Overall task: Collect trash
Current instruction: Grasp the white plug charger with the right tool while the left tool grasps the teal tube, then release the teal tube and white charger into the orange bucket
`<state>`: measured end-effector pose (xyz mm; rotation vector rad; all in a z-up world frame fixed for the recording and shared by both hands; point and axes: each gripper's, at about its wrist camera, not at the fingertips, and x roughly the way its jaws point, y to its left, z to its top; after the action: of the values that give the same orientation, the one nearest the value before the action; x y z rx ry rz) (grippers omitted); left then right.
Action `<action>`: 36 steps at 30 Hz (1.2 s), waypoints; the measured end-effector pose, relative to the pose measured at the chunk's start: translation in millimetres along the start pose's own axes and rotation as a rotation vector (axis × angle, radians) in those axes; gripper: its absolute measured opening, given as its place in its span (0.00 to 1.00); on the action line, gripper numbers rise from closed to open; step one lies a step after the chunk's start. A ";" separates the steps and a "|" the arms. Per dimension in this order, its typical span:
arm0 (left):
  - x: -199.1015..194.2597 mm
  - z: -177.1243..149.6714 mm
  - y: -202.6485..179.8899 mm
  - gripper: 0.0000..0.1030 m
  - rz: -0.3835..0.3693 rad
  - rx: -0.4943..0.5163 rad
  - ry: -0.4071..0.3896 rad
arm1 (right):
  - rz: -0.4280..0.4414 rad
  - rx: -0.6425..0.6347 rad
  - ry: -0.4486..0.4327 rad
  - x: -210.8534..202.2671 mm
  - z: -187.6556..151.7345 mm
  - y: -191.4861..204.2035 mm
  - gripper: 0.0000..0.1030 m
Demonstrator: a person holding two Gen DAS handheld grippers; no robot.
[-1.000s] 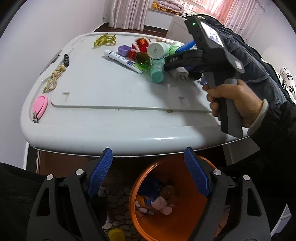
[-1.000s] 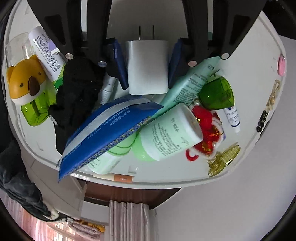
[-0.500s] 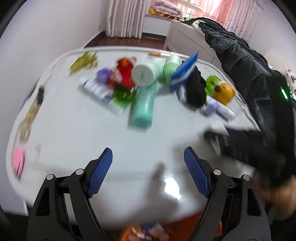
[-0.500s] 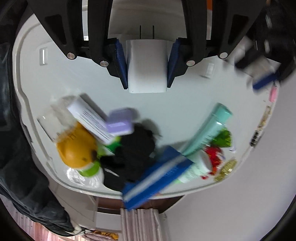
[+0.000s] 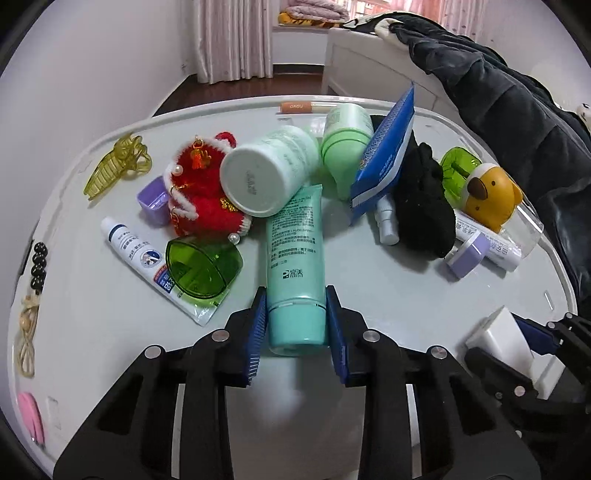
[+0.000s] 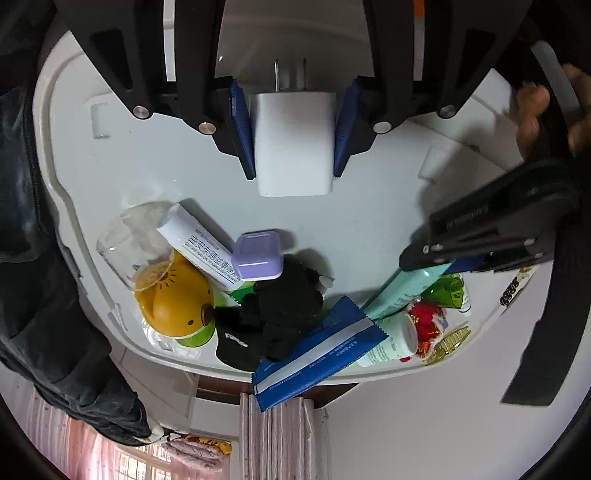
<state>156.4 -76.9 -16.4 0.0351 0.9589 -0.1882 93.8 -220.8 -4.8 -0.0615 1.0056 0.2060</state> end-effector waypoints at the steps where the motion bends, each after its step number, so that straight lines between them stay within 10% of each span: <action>1: -2.1 -1.3 2.1 0.28 -0.003 -0.005 -0.004 | -0.009 -0.005 -0.005 -1.4 -1.6 0.5 0.38; 14: -140.7 -74.3 -1.7 0.28 -0.075 0.034 -0.119 | 0.151 0.158 -0.089 -72.0 -11.7 -19.8 0.38; 31: -185.5 -184.2 -19.4 0.29 -0.165 0.205 0.151 | 0.224 0.033 0.040 -130.6 -117.2 37.8 0.40; 33: -175.9 -189.0 -21.7 0.41 -0.158 0.209 0.197 | 0.238 0.023 0.090 -121.5 -124.5 38.9 0.63; 34: -169.9 -190.6 -21.1 0.63 -0.128 0.201 0.214 | 0.219 0.020 0.097 -118.9 -126.9 38.4 0.73; 36: -167.4 -188.2 -16.7 0.71 -0.122 0.178 0.216 | 0.204 0.021 0.089 -117.0 -127.6 35.7 0.69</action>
<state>-92.6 -47.9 12.9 0.1638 1.1587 -0.3883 -80.0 -221.3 27.0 0.0519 1.1025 0.3819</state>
